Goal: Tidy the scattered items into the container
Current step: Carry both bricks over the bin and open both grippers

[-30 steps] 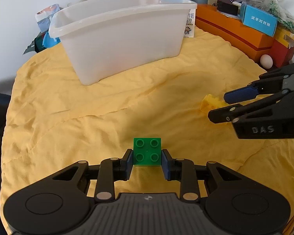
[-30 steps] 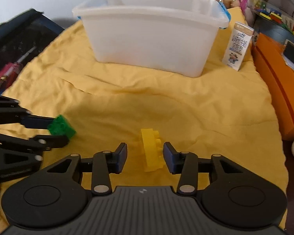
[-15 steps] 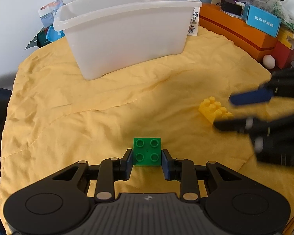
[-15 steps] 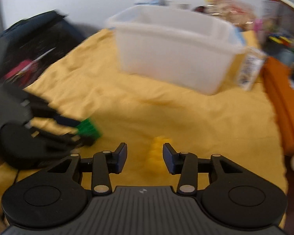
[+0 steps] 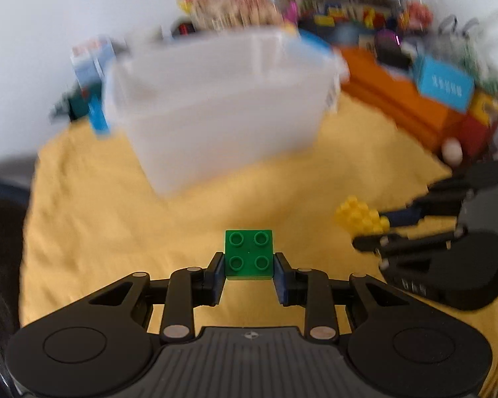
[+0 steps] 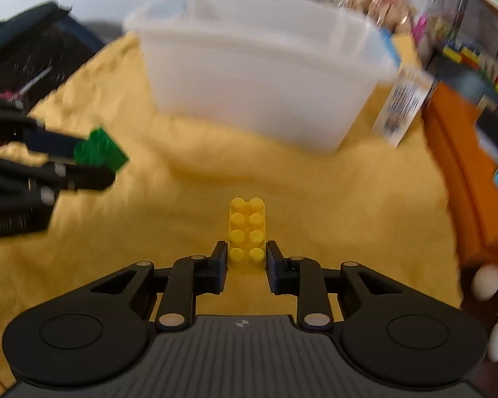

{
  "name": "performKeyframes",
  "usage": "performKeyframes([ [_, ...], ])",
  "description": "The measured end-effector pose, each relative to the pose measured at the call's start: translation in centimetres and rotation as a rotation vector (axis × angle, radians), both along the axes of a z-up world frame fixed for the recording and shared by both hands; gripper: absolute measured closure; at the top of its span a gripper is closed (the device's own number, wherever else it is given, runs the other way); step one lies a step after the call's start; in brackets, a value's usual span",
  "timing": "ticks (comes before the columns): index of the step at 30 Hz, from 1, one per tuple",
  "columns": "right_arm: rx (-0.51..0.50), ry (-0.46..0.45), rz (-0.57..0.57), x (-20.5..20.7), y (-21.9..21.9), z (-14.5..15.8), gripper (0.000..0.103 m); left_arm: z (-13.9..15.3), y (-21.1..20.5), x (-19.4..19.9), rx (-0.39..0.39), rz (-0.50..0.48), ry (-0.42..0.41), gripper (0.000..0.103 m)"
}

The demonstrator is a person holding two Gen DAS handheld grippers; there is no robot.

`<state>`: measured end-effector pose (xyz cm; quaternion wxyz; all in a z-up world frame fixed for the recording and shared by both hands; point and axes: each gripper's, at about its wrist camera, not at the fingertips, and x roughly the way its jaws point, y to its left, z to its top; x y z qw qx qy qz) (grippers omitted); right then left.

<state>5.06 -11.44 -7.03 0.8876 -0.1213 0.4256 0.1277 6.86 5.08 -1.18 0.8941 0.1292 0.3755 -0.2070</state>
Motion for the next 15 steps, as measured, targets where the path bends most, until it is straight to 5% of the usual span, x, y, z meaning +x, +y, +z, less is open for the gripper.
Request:
performKeyframes([
  [8,0.011,-0.254,0.001,5.4,0.6,7.9,0.076,8.7,-1.0,6.4,-0.051,0.034,-0.202,0.069],
  [15,0.008,-0.295,0.005,11.3,2.3,9.7,0.076,9.4,-2.3,13.2,0.011,0.094,-0.258,0.070],
])
